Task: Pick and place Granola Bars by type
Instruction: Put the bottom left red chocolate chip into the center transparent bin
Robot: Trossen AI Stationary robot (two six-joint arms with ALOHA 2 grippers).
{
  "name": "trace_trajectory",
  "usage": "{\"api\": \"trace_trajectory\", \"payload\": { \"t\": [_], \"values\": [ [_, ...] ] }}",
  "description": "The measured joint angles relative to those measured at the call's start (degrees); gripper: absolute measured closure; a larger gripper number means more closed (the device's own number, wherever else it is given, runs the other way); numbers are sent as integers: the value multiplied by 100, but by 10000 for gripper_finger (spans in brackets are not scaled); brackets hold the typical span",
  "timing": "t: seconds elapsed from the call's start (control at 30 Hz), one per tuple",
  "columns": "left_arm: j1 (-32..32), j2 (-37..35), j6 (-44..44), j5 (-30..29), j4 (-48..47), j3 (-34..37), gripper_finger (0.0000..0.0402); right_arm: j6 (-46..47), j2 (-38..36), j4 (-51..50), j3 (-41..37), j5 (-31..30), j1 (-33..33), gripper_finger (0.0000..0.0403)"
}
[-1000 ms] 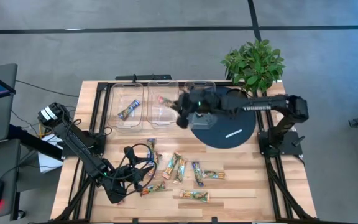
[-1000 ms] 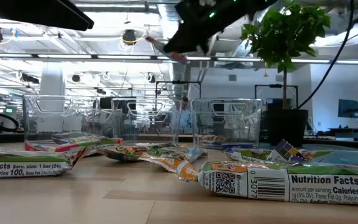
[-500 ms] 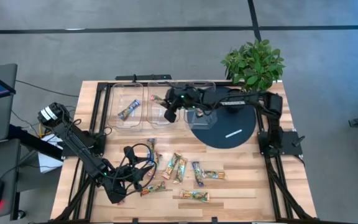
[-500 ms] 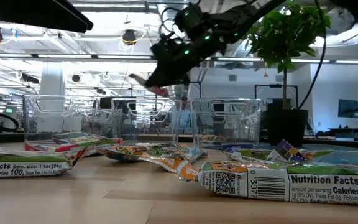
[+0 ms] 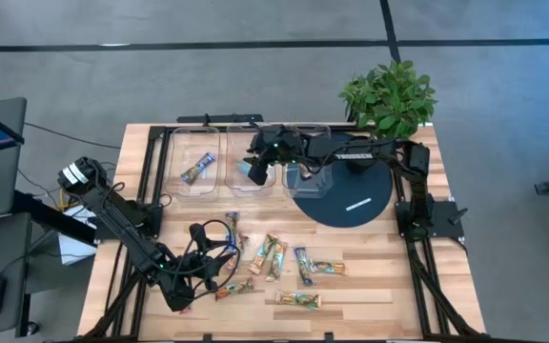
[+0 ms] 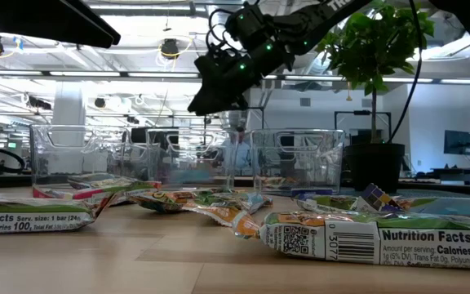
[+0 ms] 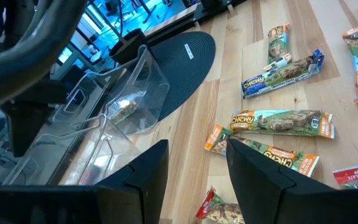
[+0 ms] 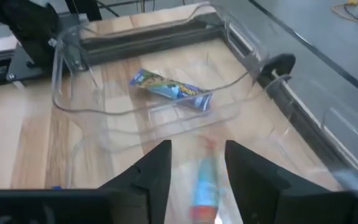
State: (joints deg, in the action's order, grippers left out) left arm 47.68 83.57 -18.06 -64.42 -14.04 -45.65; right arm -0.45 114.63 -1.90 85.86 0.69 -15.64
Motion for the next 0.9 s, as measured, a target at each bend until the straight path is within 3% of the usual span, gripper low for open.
{"api": "trace_trajectory", "payload": {
  "t": [0.23, 0.37, 0.63, 0.9],
  "values": [
    [0, 0, 0, 0, -2, 0, 244, -230, -24, -130, -3, -6, 14, 239],
    [1, 0, -48, 9, -38, 0, 244, -633, -410, -571, 0, -16, 152, 237],
    [0, 0, -168, 79, -69, 0, 244, -1342, -1434, -2526, 0, -13, 920, 249],
    [-13, 0, -210, 92, -70, 0, 244, -1192, -2053, -4652, -15, -77, 2247, 264]
  ]
}}
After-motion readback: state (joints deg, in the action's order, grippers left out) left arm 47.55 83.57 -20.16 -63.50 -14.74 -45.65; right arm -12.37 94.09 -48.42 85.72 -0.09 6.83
